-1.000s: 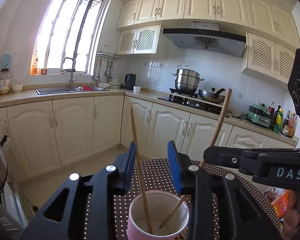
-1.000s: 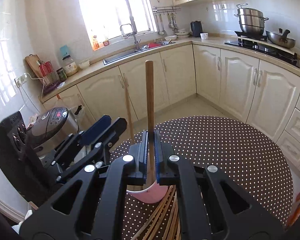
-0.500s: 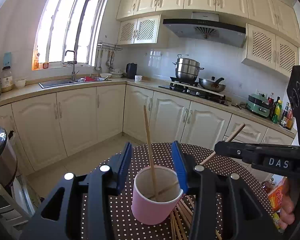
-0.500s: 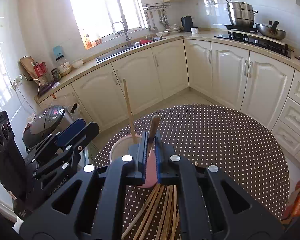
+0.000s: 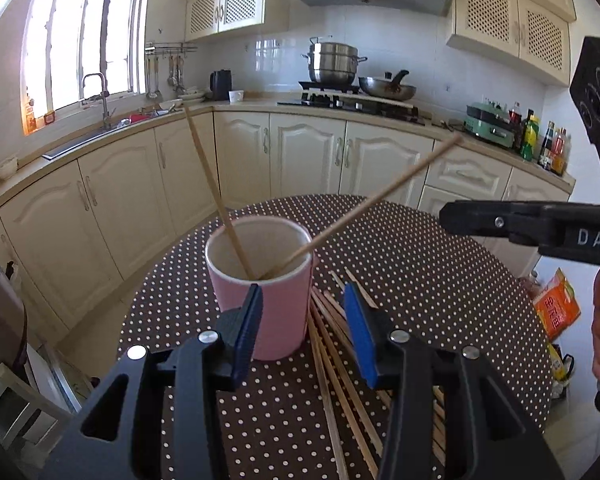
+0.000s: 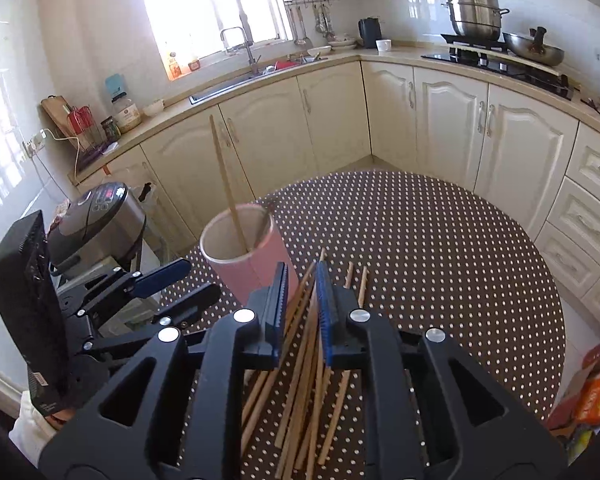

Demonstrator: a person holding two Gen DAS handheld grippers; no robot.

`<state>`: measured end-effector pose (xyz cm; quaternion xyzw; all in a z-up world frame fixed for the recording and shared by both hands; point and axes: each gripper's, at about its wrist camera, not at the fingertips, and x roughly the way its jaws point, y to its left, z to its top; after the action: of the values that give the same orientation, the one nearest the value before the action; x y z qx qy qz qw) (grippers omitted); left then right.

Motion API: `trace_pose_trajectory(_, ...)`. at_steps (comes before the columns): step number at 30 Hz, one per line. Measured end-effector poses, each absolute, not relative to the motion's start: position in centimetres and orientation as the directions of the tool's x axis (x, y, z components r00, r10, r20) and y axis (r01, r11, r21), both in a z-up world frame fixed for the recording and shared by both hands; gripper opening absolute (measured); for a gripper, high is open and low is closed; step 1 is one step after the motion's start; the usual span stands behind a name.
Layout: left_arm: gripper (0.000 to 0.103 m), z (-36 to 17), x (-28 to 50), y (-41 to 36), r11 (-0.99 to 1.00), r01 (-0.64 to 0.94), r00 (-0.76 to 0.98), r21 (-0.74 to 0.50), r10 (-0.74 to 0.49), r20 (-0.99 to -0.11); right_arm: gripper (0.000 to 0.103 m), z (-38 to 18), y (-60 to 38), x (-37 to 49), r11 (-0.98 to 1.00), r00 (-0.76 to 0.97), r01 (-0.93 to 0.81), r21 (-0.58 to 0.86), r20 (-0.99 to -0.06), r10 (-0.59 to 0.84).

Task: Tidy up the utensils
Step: 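Drop the chopstick into the pink cup by opening the right gripper, then lower the right gripper to the chopstick pile and close on one chopstick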

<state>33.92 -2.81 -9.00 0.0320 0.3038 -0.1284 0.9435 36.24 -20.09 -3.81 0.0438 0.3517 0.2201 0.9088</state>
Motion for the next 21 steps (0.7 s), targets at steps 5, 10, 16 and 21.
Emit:
trace_pose_trajectory(5,0.042,-12.0,34.4,-4.0,0.959,0.285,0.722,-0.004,-0.217,-0.658,0.015,-5.3,-21.0,36.1,0.903,0.639,-0.364,0.228,-0.645,0.420)
trace_pose_trajectory(10,0.042,-14.9,35.2,-5.0,0.954,0.299,0.664,0.013,-0.199,-0.720,0.015,-7.8,-21.9,37.2,0.912,0.598,-0.332,0.240,-0.694,0.401)
trace_pose_trajectory(16,0.042,-17.1,36.3,-5.3,0.953,0.302,0.618,0.027,-0.174,-0.767,0.015,-11.3,-21.9,38.6,0.918,0.534,-0.308,0.251,-0.753,0.385)
trace_pose_trajectory(21,0.042,-18.3,37.0,-4.9,0.953,0.301,0.593,0.015,-0.175,-0.786,0.015,-13.4,-21.4,39.8,0.920,0.490,-0.298,0.257,-0.785,0.378)
